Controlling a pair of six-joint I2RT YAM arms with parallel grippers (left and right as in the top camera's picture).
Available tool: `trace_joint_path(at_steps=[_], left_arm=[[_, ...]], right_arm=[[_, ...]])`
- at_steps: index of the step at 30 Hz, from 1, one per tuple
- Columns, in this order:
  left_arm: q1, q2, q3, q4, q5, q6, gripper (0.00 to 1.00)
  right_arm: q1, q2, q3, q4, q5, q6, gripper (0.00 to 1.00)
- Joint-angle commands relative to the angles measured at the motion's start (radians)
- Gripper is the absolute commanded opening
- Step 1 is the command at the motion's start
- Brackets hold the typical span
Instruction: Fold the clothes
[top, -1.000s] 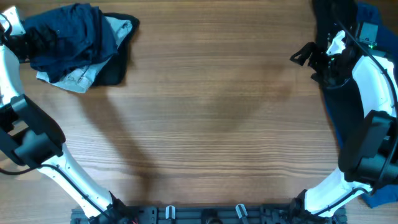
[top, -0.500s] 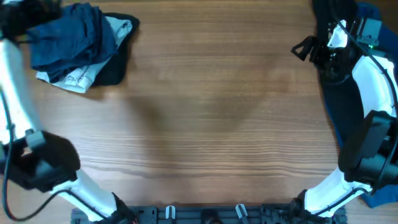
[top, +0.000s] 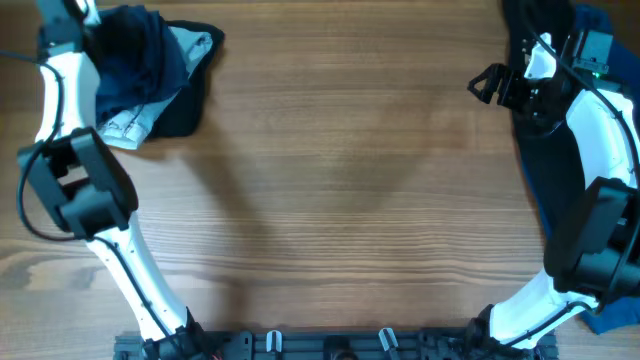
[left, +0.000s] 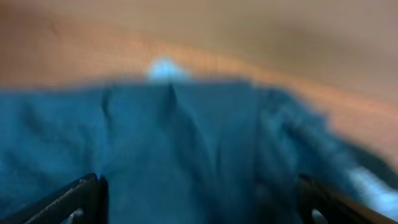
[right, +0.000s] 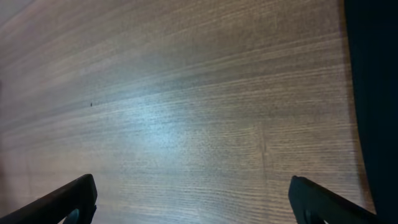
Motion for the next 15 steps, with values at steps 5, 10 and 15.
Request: trace_joint_path(at_steps=[5, 10, 15], left_arm=[[-0.097, 0.189, -0.015, -0.032, 0.034, -0.07, 1.0], [-0.151, 0.107, -0.014, -0.021, 0.027, -0.07, 1.0], [-0.157, -0.112, -0.014, -0.151, 0.027, -0.07, 1.0]], right_arm=[[0.007, -0.001, 0.0, 0.026, 0.013, 0.031, 0.99], [0.007, -0.005, 0.002, 0.031, 0.0, 0.031, 0.98], [0.007, -0.111, 0.003, 0.121, 0.001, 0.031, 0.99]])
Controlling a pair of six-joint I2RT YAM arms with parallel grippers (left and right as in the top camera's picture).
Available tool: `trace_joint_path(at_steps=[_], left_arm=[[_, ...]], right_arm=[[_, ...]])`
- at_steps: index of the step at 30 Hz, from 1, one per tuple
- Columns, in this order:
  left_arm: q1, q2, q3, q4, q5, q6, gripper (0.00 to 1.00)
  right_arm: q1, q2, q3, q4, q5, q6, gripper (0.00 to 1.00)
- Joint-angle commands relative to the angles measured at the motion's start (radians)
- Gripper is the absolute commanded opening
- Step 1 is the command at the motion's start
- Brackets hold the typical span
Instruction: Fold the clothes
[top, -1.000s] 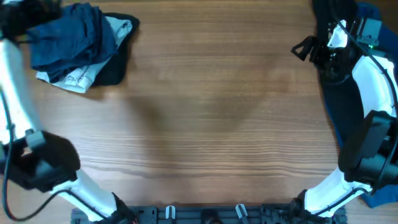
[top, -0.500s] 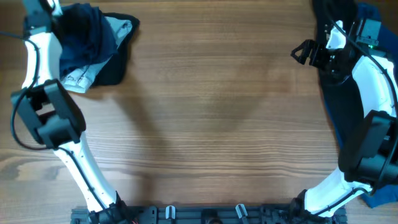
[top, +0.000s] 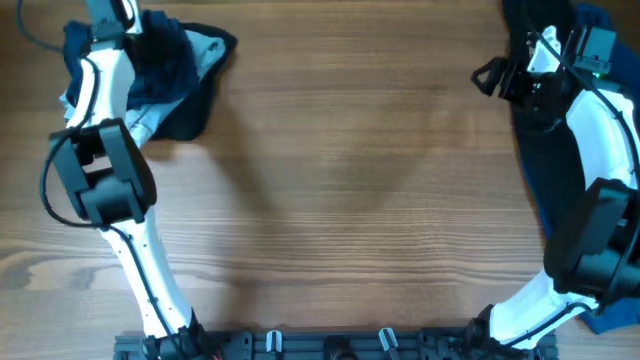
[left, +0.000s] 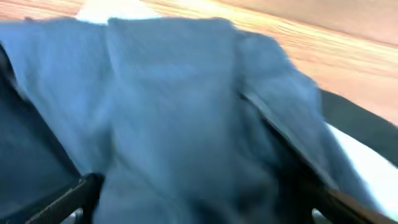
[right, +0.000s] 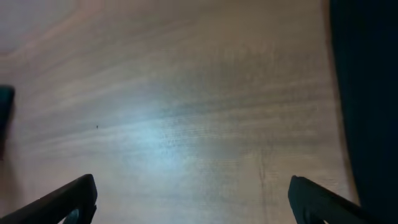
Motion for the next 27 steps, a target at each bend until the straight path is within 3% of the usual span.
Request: trace_joint_path(at_steps=[1, 11, 19, 27], left_arm=[[-0.043, -0.194, -0.017, -0.078, 0.076, -0.027, 1.0], [-0.055, -0.597, -0.017, -0.357, 0.08, -0.027, 1.0], [-0.054, -0.967, -0.017, -0.702, 0.087, -0.031, 1.0], [-0.054, -1.119, -0.017, -0.793, 0.087, -0.031, 1.0]], right_arm=[[0.007, -0.132, 0.007, 0.038, 0.002, 0.004, 0.99], [0.007, -0.441, 0.03, 0.047, 0.067, -0.109, 1.0], [0.007, -0.868, 0.029, 0.054, 0.183, -0.131, 0.99], [0.007, -0.992, 0.027, -0.089, 0.182, -0.131, 1.0]])
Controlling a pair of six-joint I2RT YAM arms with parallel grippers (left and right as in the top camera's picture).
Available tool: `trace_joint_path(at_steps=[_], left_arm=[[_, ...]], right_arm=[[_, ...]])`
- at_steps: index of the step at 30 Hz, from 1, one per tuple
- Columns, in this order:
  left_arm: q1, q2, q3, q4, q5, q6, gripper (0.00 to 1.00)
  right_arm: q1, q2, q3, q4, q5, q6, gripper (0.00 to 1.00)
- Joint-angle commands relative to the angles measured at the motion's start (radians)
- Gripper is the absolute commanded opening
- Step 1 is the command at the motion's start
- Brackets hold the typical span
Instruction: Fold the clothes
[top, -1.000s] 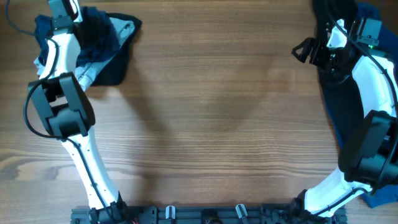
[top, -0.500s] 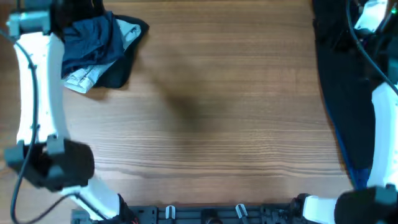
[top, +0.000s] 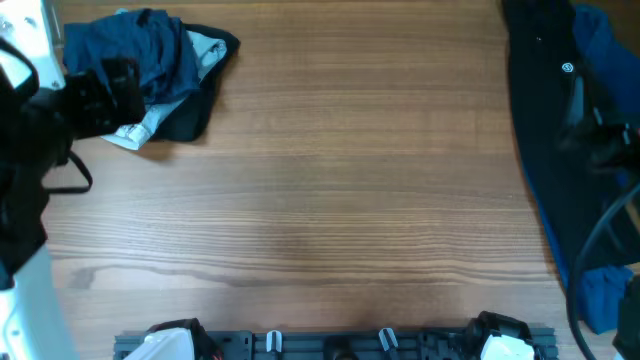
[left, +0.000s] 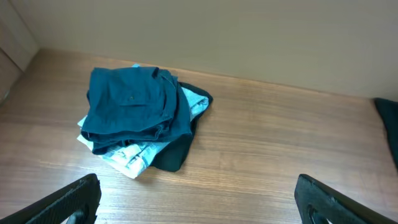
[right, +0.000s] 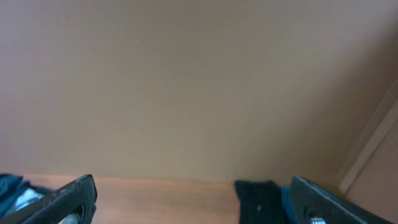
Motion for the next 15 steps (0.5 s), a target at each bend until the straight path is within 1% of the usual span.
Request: trace_joint_path(at_steps=[1, 9, 11, 15], left_arm=[[0.001, -0.029, 0.001, -0.002, 0.011, -0.01, 1.0], [0.001, -0.032, 0.001, -0.002, 0.011, -0.01, 1.0], [0.001, -0.032, 0.001, -0.002, 0.011, -0.01, 1.0], [0.001, -0.032, 0.001, -0.002, 0.011, -0.01, 1.0]], right_arm=[[0.005, 0.006, 0.0, -0.072, 0.025, -0.013, 1.0], [0.005, 0.106, 0.0, -0.36, 0.024, -0.012, 1.0], [0.005, 0.148, 0.0, -0.395, 0.024, -0.012, 1.0], [0.005, 0.245, 0.0, -0.403, 0.024, -0.012, 1.0]])
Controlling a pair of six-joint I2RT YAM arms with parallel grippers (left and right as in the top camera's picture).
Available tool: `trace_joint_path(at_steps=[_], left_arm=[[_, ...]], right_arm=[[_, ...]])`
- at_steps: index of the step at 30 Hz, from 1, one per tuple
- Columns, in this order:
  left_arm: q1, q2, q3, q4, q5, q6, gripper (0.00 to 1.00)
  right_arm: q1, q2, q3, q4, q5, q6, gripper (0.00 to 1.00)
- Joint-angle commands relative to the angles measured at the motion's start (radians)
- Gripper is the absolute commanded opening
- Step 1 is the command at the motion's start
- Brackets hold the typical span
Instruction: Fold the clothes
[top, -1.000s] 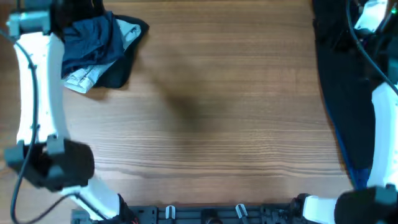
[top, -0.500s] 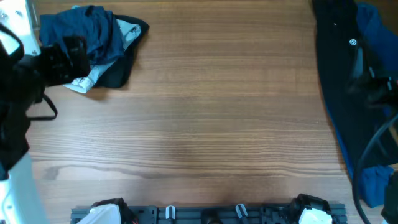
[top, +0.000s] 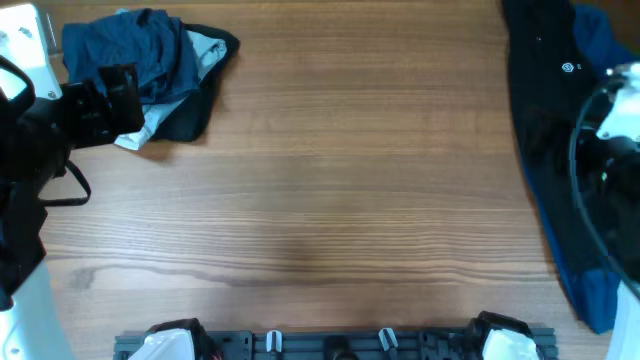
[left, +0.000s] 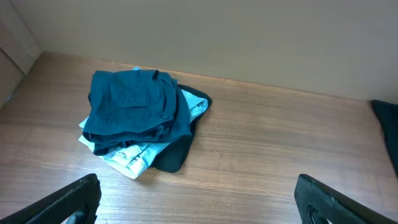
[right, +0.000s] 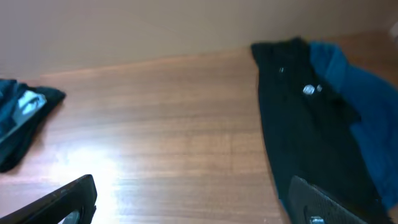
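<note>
A pile of folded clothes lies at the table's far left corner, a dark blue garment on top of light blue and black pieces; the left wrist view shows this pile whole. Along the right edge a black garment lies spread over a blue one. My left gripper is open, raised well above the table and back from the pile, with nothing between its fingers. The right gripper is open too, high over the table, with the black garment under its right finger.
The wooden table stretches between the two lots of clothes. A plain wall stands behind its far edge. A rail with clamps runs along the near edge. My left arm hangs over the table's left edge.
The right wrist view faced the back wall; now it looks down on the table and the black garment. The left gripper and the pile have hardly shifted.
First my left gripper was low over the blue garment at the far left and the right one open by the black garment. Then the left was still on the pile. Later both arms were raised high and drawn back, empty, and the pile lay neat.
</note>
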Motion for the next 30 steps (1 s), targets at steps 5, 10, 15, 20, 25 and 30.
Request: trace_joint_path(at_steps=[5, 10, 15, 20, 25, 30], left_arm=[[0.001, -0.009, 0.002, 0.002, 0.011, -0.01, 1.0], [0.002, -0.056, 0.001, 0.002, 0.011, -0.01, 1.0], [0.02, -0.246, -0.272, 0.183, 0.014, -0.001, 1.0], [-0.015, -0.515, -0.892, 0.777, 0.077, -0.003, 1.0], [-0.06, -0.811, -1.491, 1.256, 0.095, -0.014, 1.0], [-0.06, -1.038, -1.765, 1.299, 0.094, -0.035, 1.0]], right_arm=[[0.005, 0.214, 0.002, -0.002, 0.01, -0.005, 1.0], [0.005, 0.394, 0.002, 0.002, 0.01, -0.005, 1.0], [0.005, 0.55, 0.002, 0.002, 0.01, -0.005, 1.0], [0.005, 0.65, 0.002, 0.042, 0.01, -0.005, 1.0], [0.005, 0.702, 0.002, 0.162, 0.01, -0.004, 1.0], [0.005, 0.703, 0.002, 0.227, 0.01, -0.004, 1.0]])
